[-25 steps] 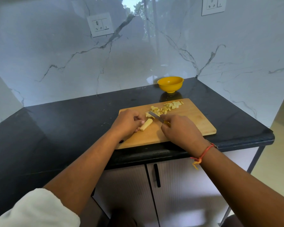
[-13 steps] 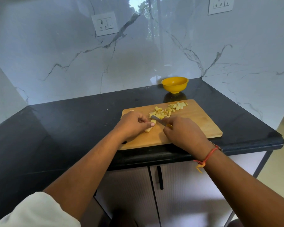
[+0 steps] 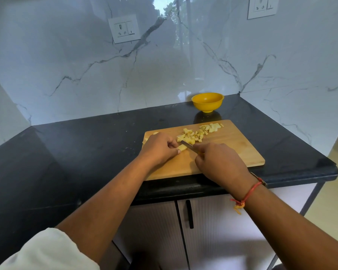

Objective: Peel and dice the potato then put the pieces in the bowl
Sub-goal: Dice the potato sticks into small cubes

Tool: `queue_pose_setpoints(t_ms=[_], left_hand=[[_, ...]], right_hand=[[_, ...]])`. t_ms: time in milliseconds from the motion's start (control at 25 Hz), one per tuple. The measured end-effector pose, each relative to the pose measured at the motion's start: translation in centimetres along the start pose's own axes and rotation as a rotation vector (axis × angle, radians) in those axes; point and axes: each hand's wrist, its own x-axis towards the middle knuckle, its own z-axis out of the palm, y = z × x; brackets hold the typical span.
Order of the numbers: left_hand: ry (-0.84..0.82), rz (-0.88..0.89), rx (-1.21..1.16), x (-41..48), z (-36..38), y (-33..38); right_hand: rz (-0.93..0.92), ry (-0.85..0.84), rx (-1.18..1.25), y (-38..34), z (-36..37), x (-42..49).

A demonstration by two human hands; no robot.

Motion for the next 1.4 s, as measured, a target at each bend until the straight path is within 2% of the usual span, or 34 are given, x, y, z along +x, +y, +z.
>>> queue_pose_setpoints(t_ms=[240,840,1120,1400], left_hand=[[0.046,-0.038,-0.019,-0.5,0.3,0.4],[0.082,-0.047,-0.035,-0.4,0.6,0.7],[-0.075,-0.040,-0.060,-0.7,-0.6,0.1],[-0.013,-0.039,0.039,-0.5,0.1,0.7]], right_hand=[[0.000,-0.059,-0.072,-0.5,-0.8,0.4],[0.000,0.014,-0.030,-0.4,0.0,0.3],[0.002,-0.046,-0.095,-1.0,-0.8,1.4],[-0.025,0.010,-0.092,-0.6,0.2,1.6]])
